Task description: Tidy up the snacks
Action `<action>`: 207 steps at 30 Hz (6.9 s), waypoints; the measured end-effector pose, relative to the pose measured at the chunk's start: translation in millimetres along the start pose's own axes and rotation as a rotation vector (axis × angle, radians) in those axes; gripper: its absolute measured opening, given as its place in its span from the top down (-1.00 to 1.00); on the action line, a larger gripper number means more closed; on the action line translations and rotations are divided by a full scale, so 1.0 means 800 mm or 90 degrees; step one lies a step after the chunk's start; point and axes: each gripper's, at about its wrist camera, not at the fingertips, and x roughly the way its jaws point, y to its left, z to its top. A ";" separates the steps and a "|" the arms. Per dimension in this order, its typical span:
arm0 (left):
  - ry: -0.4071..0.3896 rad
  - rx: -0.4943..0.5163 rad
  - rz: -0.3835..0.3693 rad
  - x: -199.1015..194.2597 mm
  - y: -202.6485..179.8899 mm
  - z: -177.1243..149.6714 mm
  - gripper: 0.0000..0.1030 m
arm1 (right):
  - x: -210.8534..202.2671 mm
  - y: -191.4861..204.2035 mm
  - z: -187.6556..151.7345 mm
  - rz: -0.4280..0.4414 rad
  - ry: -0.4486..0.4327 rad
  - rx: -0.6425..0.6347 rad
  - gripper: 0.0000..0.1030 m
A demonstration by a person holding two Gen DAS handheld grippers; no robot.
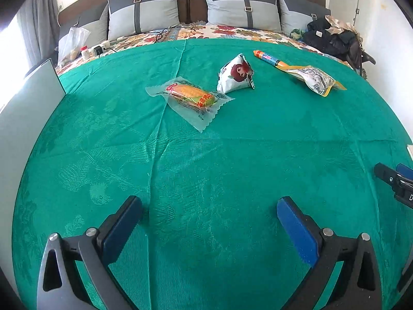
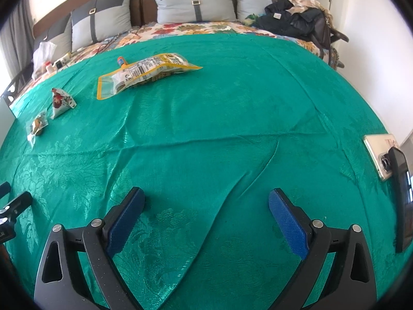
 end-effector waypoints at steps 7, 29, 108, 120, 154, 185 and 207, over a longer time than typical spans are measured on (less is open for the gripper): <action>0.000 0.000 0.000 0.000 0.000 0.000 -1.00 | 0.000 0.000 0.001 0.000 0.000 0.000 -0.92; 0.000 0.000 0.000 0.000 0.000 0.000 -1.00 | 0.000 0.000 0.001 0.000 0.001 0.000 -0.92; 0.001 -0.056 0.048 -0.044 0.121 -0.042 -1.00 | 0.086 0.263 0.143 0.235 0.019 -0.267 -0.84; 0.001 -0.055 0.049 -0.041 0.120 -0.043 -1.00 | 0.047 0.228 0.113 0.239 0.029 -0.247 -0.04; 0.008 -0.002 0.008 -0.053 0.137 -0.060 -1.00 | -0.048 0.101 -0.066 0.123 -0.008 -0.165 -0.67; 0.047 -0.083 -0.062 -0.118 0.149 -0.113 -0.59 | -0.060 0.098 -0.076 0.145 0.055 -0.217 -0.72; 0.015 -0.128 -0.121 -0.149 0.169 -0.117 0.44 | -0.126 0.099 -0.046 0.260 0.036 -0.093 0.58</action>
